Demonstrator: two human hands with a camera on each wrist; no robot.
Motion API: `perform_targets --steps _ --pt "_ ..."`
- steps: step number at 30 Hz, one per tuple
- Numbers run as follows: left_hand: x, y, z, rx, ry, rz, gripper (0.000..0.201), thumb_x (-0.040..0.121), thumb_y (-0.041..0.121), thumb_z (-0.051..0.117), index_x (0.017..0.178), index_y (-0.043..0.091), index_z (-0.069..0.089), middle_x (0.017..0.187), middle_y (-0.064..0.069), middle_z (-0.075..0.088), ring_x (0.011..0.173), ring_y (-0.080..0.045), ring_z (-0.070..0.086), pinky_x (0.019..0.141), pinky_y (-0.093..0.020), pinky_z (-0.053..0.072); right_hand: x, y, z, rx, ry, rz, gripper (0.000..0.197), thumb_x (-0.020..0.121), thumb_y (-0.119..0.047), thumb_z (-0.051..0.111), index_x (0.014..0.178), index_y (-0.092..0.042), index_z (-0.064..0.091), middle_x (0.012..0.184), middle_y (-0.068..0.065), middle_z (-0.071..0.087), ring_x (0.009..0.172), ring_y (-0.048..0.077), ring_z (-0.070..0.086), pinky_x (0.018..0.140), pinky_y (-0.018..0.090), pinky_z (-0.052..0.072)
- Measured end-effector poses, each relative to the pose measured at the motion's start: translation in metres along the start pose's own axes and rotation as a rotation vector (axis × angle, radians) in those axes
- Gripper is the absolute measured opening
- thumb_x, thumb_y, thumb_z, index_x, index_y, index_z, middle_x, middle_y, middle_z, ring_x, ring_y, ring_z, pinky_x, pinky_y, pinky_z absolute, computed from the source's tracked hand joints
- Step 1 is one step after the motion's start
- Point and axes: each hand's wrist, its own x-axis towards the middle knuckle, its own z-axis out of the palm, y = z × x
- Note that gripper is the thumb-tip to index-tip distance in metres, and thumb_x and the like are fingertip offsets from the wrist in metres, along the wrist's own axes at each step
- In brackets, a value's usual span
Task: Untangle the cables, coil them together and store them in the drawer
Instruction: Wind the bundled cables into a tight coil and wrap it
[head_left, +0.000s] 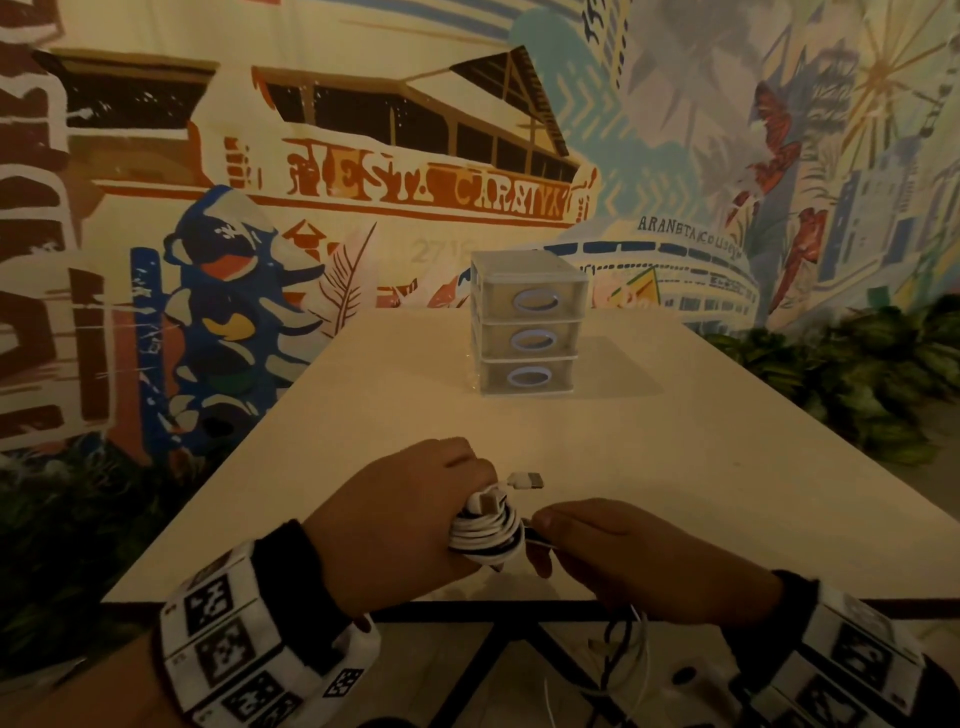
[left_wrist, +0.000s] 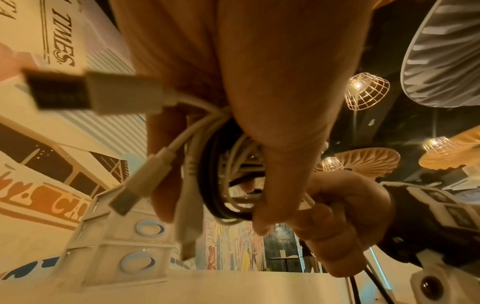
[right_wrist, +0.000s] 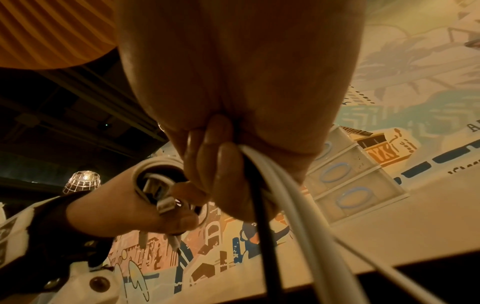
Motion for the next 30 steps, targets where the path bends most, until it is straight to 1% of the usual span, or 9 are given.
perform_targets --steps 3,8,12,16,18,20,24,28,30 --pt "0.002 -0.002 0.005 0.061 -0.012 0.035 0.038 0.085 0.036 0.066 0.118 0.021 0.054 0.110 0.000 0.061 0.097 -0.021 0.059 0.079 -0.030 0.047 0.000 0.000 0.000 0.035 -0.005 -0.025 0.047 0.109 -0.042 0.037 0.087 -0.014 0.068 0.059 -0.007 0.043 0.057 0.022 0.039 0.060 0.036 0.038" --pt "0.000 -0.004 0.016 0.020 0.115 0.181 0.025 0.088 0.038 0.044 0.107 0.022 0.046 0.069 0.003 0.065 0.054 -0.017 0.062 0.047 -0.029 0.054 -0.001 -0.002 0.000 0.094 -0.014 -0.020 0.047 0.108 -0.042 0.039 0.089 -0.011 0.067 0.059 -0.005 0.040 0.058 0.025 0.033 0.055 0.033 0.033" --pt "0.002 -0.006 0.022 0.116 0.168 0.211 0.029 0.079 0.044 0.047 0.100 0.024 0.046 0.065 0.006 0.064 0.051 -0.013 0.062 0.044 -0.026 0.052 -0.003 -0.004 -0.001 0.116 -0.080 -0.015 0.046 0.109 -0.038 0.039 0.082 -0.016 0.069 0.056 -0.010 0.043 0.049 0.014 0.034 0.054 0.034 0.034" --pt "0.003 -0.008 0.025 0.223 0.102 0.179 0.023 0.073 0.045 0.064 0.077 0.029 0.048 0.059 0.008 0.054 0.047 -0.012 0.053 0.042 -0.026 0.049 -0.005 -0.012 -0.001 -0.107 -0.052 -0.004 0.050 0.104 -0.053 0.040 0.065 -0.036 0.066 0.059 0.001 0.064 0.051 0.020 0.056 0.071 0.043 0.055" --pt "0.003 -0.004 0.022 0.285 0.017 0.161 0.028 0.066 0.043 0.075 0.072 0.028 0.052 0.056 0.008 0.051 0.044 -0.011 0.050 0.041 -0.021 0.042 -0.004 -0.012 -0.002 -0.136 0.019 0.012 0.034 0.094 -0.067 0.045 0.092 -0.037 0.063 0.072 0.004 0.072 0.056 0.023 0.066 0.067 0.037 0.059" --pt "0.003 0.000 0.022 0.351 -0.022 0.105 0.031 0.064 0.043 0.079 0.068 0.028 0.052 0.054 0.008 0.049 0.042 -0.010 0.047 0.042 -0.020 0.030 -0.004 -0.011 -0.002 -0.196 0.094 -0.012 0.045 0.088 -0.072 0.049 0.120 -0.041 0.049 0.086 0.003 0.073 0.058 0.015 0.069 0.062 0.031 0.059" --pt "0.004 0.011 0.021 0.360 -0.064 -0.016 0.016 0.075 0.038 0.065 0.075 0.026 0.054 0.061 0.005 0.055 0.050 -0.015 0.054 0.048 -0.026 0.029 -0.002 -0.015 -0.007 -0.315 0.080 -0.076 0.059 0.084 -0.080 0.044 0.136 -0.054 0.038 0.113 -0.015 0.062 0.083 -0.007 0.062 0.079 0.021 0.046" --pt "0.010 0.024 0.011 0.402 -0.121 -0.034 0.013 0.087 0.032 0.056 0.095 0.022 0.056 0.082 0.003 0.060 0.072 -0.018 0.059 0.058 -0.029 0.034 0.003 -0.027 -0.002 -0.483 -0.019 -0.091 0.051 0.079 -0.078 0.058 0.114 -0.041 0.061 0.107 -0.014 0.059 0.094 0.001 0.058 0.082 0.015 0.045" --pt "0.011 0.026 0.009 0.400 -0.170 -0.034 0.026 0.068 0.032 0.074 0.084 0.021 0.058 0.070 0.003 0.059 0.057 -0.017 0.057 0.048 -0.028 0.040 0.007 -0.030 0.003 -0.458 -0.020 -0.139 0.038 0.082 -0.063 0.072 0.106 -0.035 0.067 0.101 -0.010 0.067 0.091 0.003 0.062 0.074 0.010 0.045"
